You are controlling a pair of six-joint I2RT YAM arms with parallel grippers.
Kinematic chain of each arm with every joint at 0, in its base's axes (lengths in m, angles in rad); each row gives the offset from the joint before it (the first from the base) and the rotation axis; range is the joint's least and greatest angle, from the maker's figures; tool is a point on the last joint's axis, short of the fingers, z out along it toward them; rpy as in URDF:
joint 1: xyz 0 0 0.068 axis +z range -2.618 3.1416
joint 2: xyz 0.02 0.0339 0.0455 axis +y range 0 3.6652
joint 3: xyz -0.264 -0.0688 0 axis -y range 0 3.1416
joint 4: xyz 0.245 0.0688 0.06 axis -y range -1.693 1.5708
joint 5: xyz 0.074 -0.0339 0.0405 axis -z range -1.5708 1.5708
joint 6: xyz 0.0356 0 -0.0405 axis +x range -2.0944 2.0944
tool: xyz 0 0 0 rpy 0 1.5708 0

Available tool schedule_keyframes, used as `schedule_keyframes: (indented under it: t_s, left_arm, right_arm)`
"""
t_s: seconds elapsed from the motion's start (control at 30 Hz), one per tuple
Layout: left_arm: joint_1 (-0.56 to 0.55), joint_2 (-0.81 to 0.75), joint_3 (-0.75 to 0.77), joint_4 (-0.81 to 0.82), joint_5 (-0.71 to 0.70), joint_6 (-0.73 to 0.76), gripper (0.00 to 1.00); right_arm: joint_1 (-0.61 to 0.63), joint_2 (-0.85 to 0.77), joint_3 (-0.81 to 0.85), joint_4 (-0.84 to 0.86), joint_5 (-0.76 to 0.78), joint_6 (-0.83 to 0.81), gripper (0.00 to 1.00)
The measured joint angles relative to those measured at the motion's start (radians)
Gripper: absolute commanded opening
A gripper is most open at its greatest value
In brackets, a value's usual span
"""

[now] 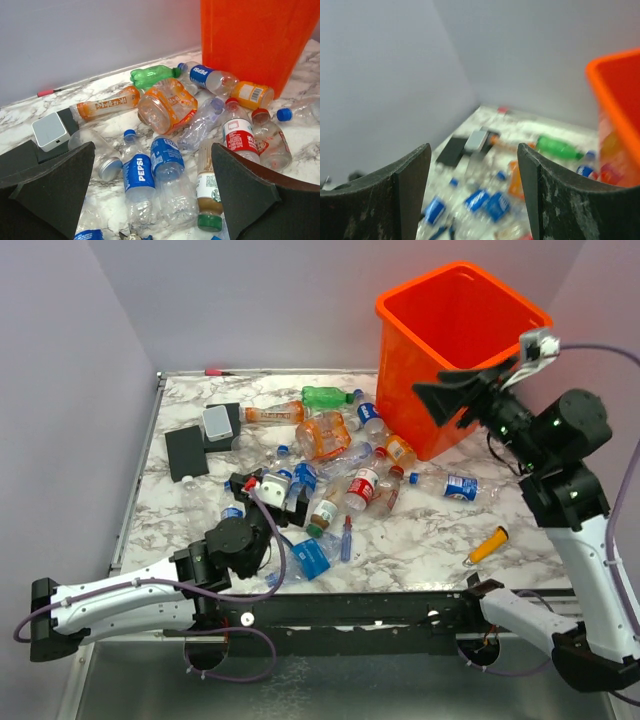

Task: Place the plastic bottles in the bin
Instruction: Place the plastic bottle in the trash bin, then pick up the plastic bottle at the center of the board.

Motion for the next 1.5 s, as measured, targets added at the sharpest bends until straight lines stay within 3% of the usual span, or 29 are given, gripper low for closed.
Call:
schedule_keyframes:
  t_s: [0.13,0.23,0.37,0.47,0.67,0.97,1.2,1.5]
  left_arm:
    - [0.000,0.047,0.012,-0.013,0.017,-0.011,0.99]
    - [0.000,0.091,0.026,-0.043,0.025,-0.030,0.99]
    - [0.000,0.174,0.077,-0.101,0.062,-0.070,0.99]
    - [0.002,0.299,0.172,-0.183,0.169,-0.132,0.99]
    - [0.026,0.581,0.387,-0.319,0.364,-0.222,0.99]
    - [0.225,0.897,0.631,-0.450,0.594,-0.311,0.99]
    - [0.241,1.102,0.782,-0.541,0.638,-0.330,0.94]
    - [0.256,1.218,0.797,-0.613,0.596,-0.349,0.84]
  right_arm:
    - [0.011,-0.126,-0.319,0.087,-0.164,0.104,0.73]
    - [0.018,-0.174,-0.576,0.119,-0.190,0.177,0.75]
    - [0.019,-0.255,-0.888,0.117,-0.114,0.294,0.77]
    - [0.020,-0.369,-1.025,0.091,-0.005,0.383,0.77]
    - [0.019,-0.423,-1.088,0.070,0.125,0.488,0.78]
    - [0.020,-0.434,-1.144,0.018,0.151,0.547,0.78]
    - [0.020,-0.527,-1.142,-0.049,0.167,0.543,0.77]
    - [0.020,-0.594,-1.107,-0.140,0.182,0.510,0.76]
